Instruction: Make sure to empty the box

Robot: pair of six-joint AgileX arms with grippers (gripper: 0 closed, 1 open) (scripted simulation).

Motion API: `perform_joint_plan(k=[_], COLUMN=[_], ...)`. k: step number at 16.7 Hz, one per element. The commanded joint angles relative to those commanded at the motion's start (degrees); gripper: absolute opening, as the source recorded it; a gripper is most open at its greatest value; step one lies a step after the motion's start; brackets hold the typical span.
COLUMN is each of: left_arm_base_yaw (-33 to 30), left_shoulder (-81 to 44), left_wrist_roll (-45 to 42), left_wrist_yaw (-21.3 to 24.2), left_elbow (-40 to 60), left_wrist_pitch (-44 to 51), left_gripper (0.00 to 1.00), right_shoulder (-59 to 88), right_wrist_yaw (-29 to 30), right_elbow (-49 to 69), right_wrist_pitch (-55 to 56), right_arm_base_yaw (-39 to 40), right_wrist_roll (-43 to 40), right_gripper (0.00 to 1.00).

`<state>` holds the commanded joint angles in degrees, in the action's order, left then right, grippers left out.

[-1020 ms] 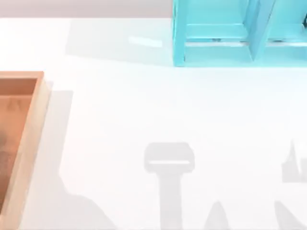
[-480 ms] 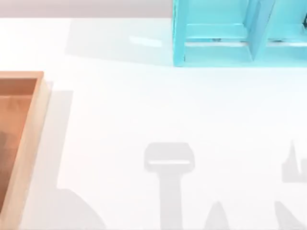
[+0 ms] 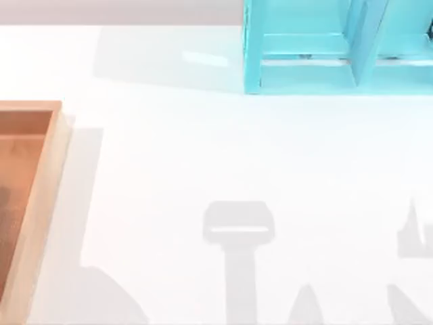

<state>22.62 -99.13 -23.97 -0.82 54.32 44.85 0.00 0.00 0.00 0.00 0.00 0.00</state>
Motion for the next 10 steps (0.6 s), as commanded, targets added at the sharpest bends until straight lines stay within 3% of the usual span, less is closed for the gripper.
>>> perform_joint_plan(k=[3, 10], left_arm_base_yaw=[0.0, 0.0], left_shoulder=[0.0, 0.0], left_wrist_roll=[0.0, 0.0], left_wrist_yaw=[0.0, 0.0], left_elbow=[0.0, 0.0], left_wrist_pitch=[0.0, 0.0], left_gripper=[0.02, 0.0], right_shoulder=[0.0, 0.0], right_wrist_yaw=[0.0, 0.0], right_elbow=[0.0, 0.0], right_wrist_pitch=[0.0, 0.0], right_arm_base_yaw=[0.0, 0.0], right_wrist_roll=[0.0, 0.0], right_gripper=[1.0, 1.0])
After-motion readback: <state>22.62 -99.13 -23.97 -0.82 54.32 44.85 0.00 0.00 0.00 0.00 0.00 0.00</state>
